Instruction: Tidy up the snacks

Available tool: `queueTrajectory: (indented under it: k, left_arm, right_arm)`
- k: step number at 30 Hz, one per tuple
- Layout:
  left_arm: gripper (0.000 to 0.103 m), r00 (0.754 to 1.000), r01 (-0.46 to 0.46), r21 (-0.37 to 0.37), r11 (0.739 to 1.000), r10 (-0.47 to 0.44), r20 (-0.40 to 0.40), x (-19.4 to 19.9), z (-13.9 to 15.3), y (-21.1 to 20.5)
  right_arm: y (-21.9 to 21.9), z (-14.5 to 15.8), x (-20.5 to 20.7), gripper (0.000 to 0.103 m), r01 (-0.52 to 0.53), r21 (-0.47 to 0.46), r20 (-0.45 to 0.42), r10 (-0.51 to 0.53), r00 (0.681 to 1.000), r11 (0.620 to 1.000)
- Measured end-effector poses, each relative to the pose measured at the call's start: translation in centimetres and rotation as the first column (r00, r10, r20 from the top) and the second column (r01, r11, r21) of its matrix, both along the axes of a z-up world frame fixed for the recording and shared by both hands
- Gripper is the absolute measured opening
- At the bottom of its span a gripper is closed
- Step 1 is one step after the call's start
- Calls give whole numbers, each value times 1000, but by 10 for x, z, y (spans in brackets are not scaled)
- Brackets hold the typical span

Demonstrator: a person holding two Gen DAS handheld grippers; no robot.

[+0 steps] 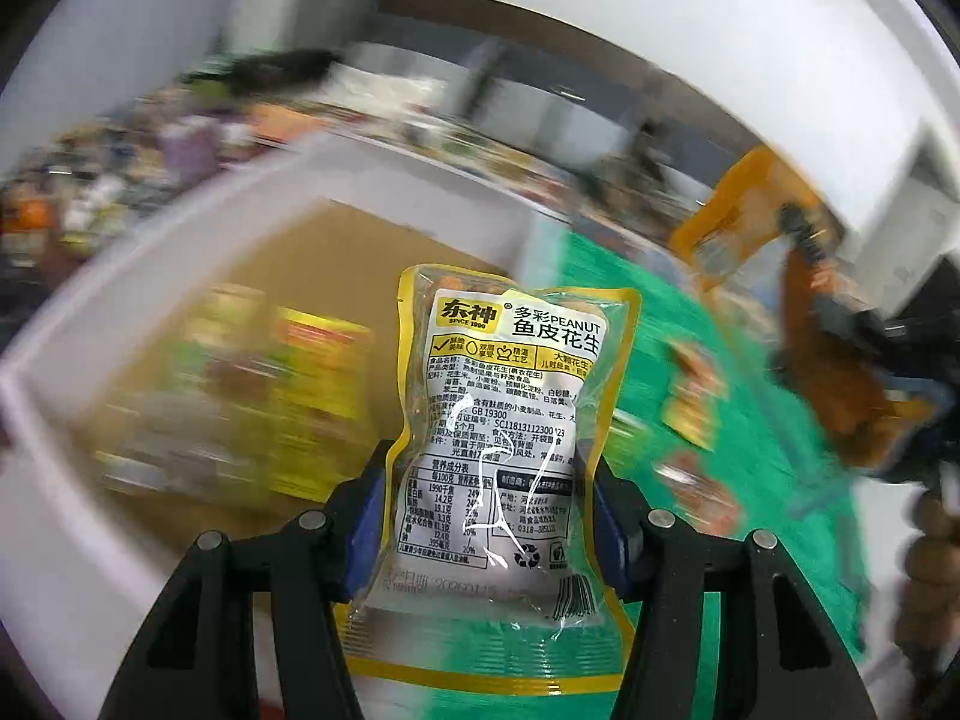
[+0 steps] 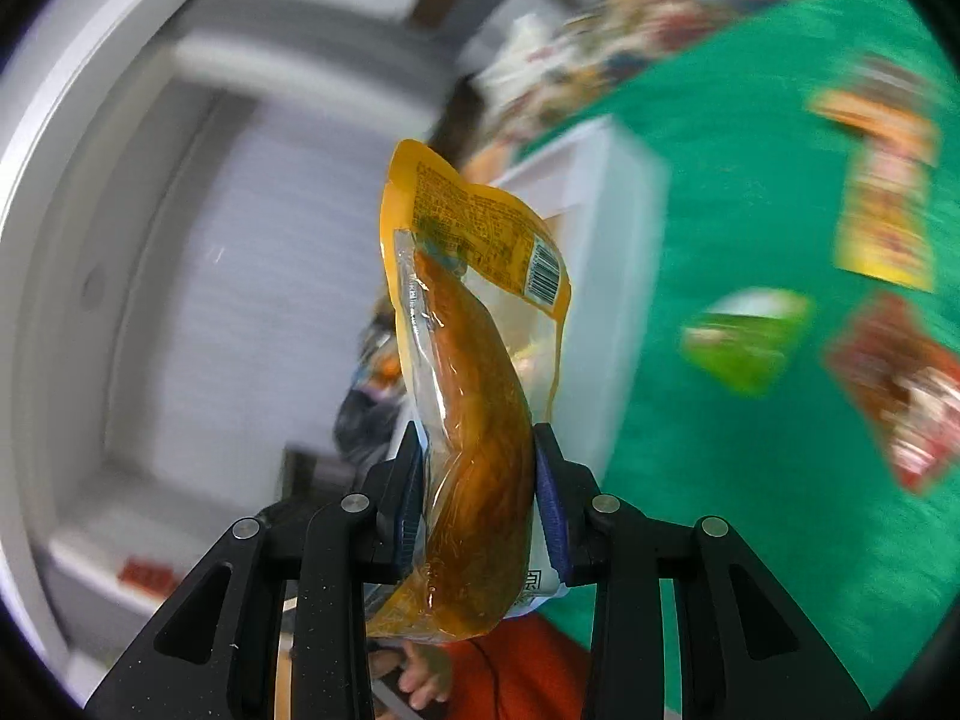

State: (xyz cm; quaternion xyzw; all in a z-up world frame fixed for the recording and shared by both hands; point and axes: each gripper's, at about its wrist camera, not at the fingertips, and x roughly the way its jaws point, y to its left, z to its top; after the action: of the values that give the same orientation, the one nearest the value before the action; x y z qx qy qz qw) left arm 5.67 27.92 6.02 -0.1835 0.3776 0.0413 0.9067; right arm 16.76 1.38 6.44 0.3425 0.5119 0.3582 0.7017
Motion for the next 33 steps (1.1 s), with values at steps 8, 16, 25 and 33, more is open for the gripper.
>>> queueTrajectory:
  k: [8, 16, 25, 33]
  left_arm:
    - [81, 946, -292, 143, 946, 307, -104, -16, -28, 98]
    - [85, 975, -210, 118, 970, 217, -50, -47, -29, 62]
    - [103, 953, 300, -4, 954, -300, -42, -14, -35, -122]
    - [102, 902, 393, 80, 916, -367, -226, 53, -127, -217]
  right_arm:
    - [167, -13, 19, 73, -147, -210, 63, 163, 985, 967]
    - [107, -33, 8, 72, -70, -240, 112, 99, 989, 968]
    - [-112, -118, -66, 72, 244, -764, 272, -45, 961, 597]
    - [-205, -139, -105, 72, 320, -816, 289, -140, 947, 481]
